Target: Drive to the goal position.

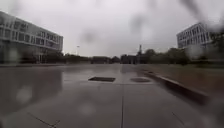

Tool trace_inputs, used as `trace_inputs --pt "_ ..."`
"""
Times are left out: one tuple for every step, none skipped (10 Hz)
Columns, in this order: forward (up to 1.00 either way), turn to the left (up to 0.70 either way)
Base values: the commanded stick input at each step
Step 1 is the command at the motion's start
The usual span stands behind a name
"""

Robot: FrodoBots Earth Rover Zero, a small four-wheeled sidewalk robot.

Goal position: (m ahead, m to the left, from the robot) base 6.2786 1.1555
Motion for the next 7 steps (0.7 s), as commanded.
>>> trace_inputs --pt "0.70 0.00" --pt "0.70 0.00" --pt "0.70 0.00" --pt "0.70 0.00" --pt "0.60 0.00" --pt "0.21 0.00" --pt "0.00 0.00"
